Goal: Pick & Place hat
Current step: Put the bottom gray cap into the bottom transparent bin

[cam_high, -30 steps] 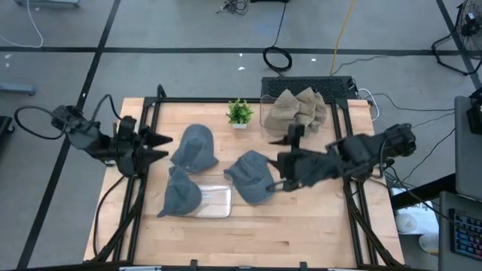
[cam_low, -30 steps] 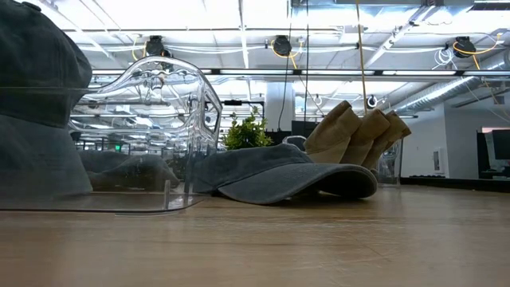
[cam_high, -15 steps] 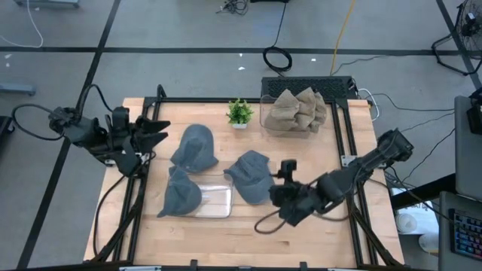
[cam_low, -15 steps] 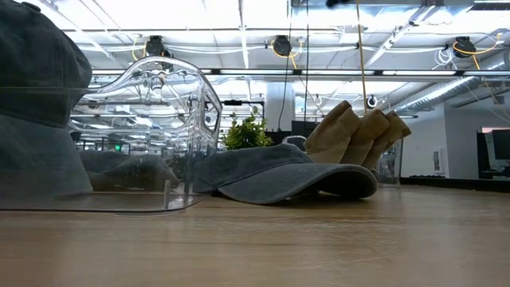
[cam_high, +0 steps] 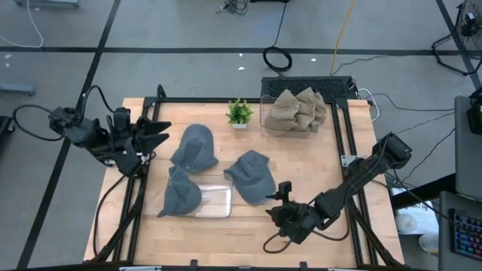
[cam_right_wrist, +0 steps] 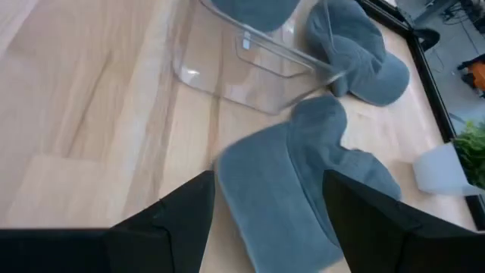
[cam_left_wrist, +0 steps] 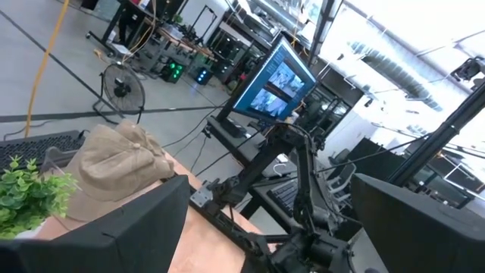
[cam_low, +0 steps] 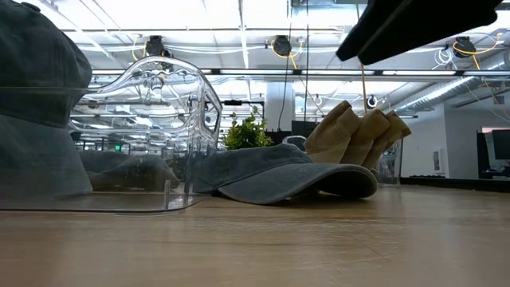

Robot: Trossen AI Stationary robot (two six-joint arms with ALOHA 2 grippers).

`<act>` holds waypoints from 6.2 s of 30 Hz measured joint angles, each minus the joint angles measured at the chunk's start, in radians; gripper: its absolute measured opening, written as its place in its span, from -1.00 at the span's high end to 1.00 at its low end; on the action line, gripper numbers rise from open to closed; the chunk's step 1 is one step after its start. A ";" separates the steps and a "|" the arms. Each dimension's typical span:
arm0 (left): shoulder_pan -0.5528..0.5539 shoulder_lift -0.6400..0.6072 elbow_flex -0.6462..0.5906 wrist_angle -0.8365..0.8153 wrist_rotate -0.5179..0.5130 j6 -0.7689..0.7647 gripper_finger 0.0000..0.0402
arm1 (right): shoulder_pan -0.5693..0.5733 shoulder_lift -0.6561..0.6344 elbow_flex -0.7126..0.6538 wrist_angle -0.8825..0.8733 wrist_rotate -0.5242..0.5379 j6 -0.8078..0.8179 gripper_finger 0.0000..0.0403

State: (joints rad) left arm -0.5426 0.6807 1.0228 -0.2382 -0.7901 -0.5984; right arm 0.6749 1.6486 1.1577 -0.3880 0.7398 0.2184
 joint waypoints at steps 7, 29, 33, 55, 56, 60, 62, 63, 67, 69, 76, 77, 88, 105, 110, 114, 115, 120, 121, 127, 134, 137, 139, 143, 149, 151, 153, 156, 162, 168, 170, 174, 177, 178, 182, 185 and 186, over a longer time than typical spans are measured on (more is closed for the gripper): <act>0.000 0.000 0.000 -0.005 0.004 0.017 -0.86 | 0.010 0.120 0.003 0.034 0.022 0.000 -0.17; 0.000 0.000 0.000 -0.029 0.027 0.021 -0.86 | -0.024 0.336 -0.009 0.071 0.255 -0.081 -0.17; 0.000 0.000 0.000 -0.029 0.027 0.025 -0.86 | -0.060 0.335 -0.030 0.071 0.255 -0.089 -0.17; 0.000 0.000 0.000 -0.026 0.109 0.022 -0.86 | -0.095 0.231 -0.052 0.117 0.265 -0.340 0.98; 0.000 0.000 0.000 -0.026 0.109 0.022 -0.86 | -0.095 0.210 -0.052 0.114 0.262 -0.365 0.99; 0.000 0.000 0.000 -0.026 0.109 0.016 -0.86 | -0.097 0.128 -0.052 0.115 0.286 -0.507 0.99; 0.000 0.000 0.000 -0.026 0.109 0.017 -0.86 | -0.104 0.093 -0.052 0.115 0.312 -0.587 1.00; 0.000 0.000 0.000 -0.026 0.109 0.017 -0.86 | -0.109 0.074 -0.052 0.114 0.314 -0.625 1.00; 0.000 0.000 0.000 -0.026 0.109 0.014 -0.86 | -0.127 0.002 -0.051 0.115 0.345 -0.766 1.00; 0.000 0.000 0.000 -0.026 0.109 0.009 -0.86 | -0.134 -0.029 -0.051 0.120 0.378 -0.831 1.00; 0.000 0.000 0.000 -0.027 0.109 -0.022 -0.86 | -0.156 -0.123 -0.050 0.231 0.476 -1.141 1.00; 0.000 0.000 0.000 -0.027 0.111 -0.030 -0.86 | -0.158 -0.132 -0.050 0.258 0.496 -1.199 1.00; 0.000 0.000 0.000 -0.026 0.097 -0.105 -0.86 | -0.165 -0.197 -0.024 0.437 0.544 -1.387 1.00; 0.062 0.011 -0.001 -0.026 0.004 -0.430 -0.86 | -0.170 -0.197 -0.021 0.668 0.460 -1.584 1.00; 0.133 0.044 -0.001 -0.026 0.069 -0.456 -0.86 | -0.170 -0.198 -0.021 0.878 0.374 -1.711 1.00; 0.203 0.075 -0.001 -0.025 0.142 -0.485 -0.86 | -0.169 -0.198 -0.021 1.006 0.253 -1.881 1.00; 0.220 0.081 -0.001 -0.025 0.161 -0.490 -0.86 | -0.169 -0.198 -0.021 1.018 0.233 -1.906 1.00; 0.308 0.108 -0.002 0.005 0.281 -0.507 -0.86 | -0.169 -0.197 -0.021 1.030 0.200 -1.936 1.00; 0.323 0.115 -0.002 0.009 0.306 -0.510 -0.86 | -0.169 -0.197 -0.021 1.030 0.200 -1.939 1.00; 0.403 0.172 -0.002 0.007 0.401 -0.533 -0.86 | -0.169 -0.197 -0.021 1.030 0.198 -1.941 1.00; 0.488 0.251 -0.002 0.097 0.544 -0.535 -0.86 | -0.156 -0.197 -0.021 1.028 0.197 -1.941 1.00; 0.515 0.288 -0.001 0.173 0.641 -0.534 -0.84 | -0.156 -0.197 -0.021 1.028 0.198 -1.941 1.00; 0.530 0.312 -0.001 0.219 0.693 -0.544 -0.76 | -0.156 -0.197 -0.021 1.028 0.199 -1.940 1.00; 0.559 0.337 -0.001 0.270 0.782 -0.589 -0.36 | -0.156 -0.197 -0.021 1.028 0.202 -1.940 1.00; 0.587 0.325 -0.001 0.264 0.856 -0.614 0.46 | -0.156 -0.197 -0.021 1.021 0.240 -1.925 0.99; 0.588 0.311 -0.001 0.267 0.860 -0.604 0.71 | -0.156 -0.197 -0.021 1.017 0.255 -1.908 0.98; 0.588 0.295 -0.001 0.267 0.861 -0.585 0.91 | -0.156 -0.197 -0.021 1.012 0.254 -1.903 0.98; 0.588 0.276 -0.001 0.262 0.862 -0.563 0.94 | -0.156 -0.198 -0.021 0.977 0.249 -1.903 0.98; 0.588 0.262 -0.001 0.257 0.873 -0.551 0.97 | -0.157 -0.198 -0.022 0.929 0.225 -1.764 0.93; 0.588 0.243 -0.001 0.277 0.868 -0.562 0.98 | -0.153 -0.198 -0.023 0.926 0.252 -1.653 0.72; 0.588 0.227 -0.001 0.291 0.868 -0.564 0.98 | -0.143 -0.198 -0.023 0.928 0.299 -1.582 0.64; 0.587 0.200 0.000 0.327 0.855 -0.565 0.98 | -0.127 -0.198 -0.043 0.927 0.437 -1.376 0.52; 0.573 0.183 0.000 0.322 0.824 -0.558 0.98 | -0.127 -0.197 -0.067 0.929 0.531 -1.240 0.45; 0.565 0.181 0.000 0.318 0.813 -0.553 0.98 | -0.128 -0.197 -0.069 0.932 0.555 -1.200 0.44; 0.521 0.180 0.000 0.318 0.763 -0.485 0.98 | -0.128 -0.201 -0.070 0.945 0.555 -1.047 0.42; 0.474 0.184 0.000 0.312 0.725 -0.387 0.98 | -0.143 -0.221 -0.070 0.937 0.489 -0.890 0.45; 0.456 0.185 0.000 0.303 0.706 -0.356 0.98 | -0.155 -0.231 -0.069 0.929 0.460 -0.835 0.46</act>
State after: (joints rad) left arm -0.0865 0.8660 1.0229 0.0652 -0.0844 -0.9539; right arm 0.5197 1.4172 1.0884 0.5415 1.1996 -0.6170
